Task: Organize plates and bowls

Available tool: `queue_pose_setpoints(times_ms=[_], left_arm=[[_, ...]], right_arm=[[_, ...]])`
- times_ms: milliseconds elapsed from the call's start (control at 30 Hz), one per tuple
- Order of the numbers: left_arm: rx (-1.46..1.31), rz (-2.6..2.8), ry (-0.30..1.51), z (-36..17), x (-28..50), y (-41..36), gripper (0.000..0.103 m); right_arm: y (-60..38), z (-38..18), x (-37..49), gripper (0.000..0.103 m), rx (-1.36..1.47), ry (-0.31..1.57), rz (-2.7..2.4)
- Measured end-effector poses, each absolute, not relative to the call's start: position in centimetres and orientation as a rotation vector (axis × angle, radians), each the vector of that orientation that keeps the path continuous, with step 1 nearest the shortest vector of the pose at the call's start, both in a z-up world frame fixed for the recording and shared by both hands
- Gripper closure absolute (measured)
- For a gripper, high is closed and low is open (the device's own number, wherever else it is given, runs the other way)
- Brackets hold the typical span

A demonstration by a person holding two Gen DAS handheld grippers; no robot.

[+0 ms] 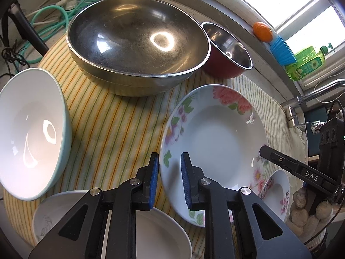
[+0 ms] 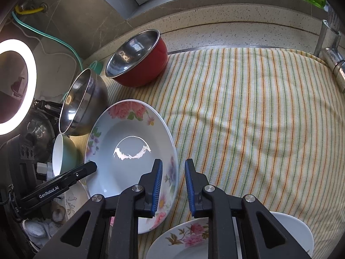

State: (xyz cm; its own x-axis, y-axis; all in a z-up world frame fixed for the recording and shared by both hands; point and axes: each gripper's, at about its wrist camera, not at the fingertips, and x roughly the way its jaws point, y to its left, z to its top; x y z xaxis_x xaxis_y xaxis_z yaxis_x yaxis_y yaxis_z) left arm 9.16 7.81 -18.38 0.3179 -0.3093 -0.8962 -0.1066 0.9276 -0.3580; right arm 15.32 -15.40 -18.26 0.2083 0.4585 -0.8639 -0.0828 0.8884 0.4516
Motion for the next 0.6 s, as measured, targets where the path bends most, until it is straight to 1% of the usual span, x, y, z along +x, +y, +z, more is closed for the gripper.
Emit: queue_pose_setpoints(times_ms=[133,267,600], left_arm=[[-0.374,-0.133,1.252,-18.45,9.18,7.62,0.087],[-0.375,-0.133,1.254,-18.46,9.24,7.63,0.088],[-0.349,-0.128,1.242,-18.18,9.19,7.29,0.088]], right_arm=[[-15.16,-18.56,15.43,0.091,0.346,1.322,0.399],[-15.01,-18.58,15.49,0.093,0.346,1.321,0.393],[-15.08,-18.42,15.24,0.093,0.335,1.317,0.394]])
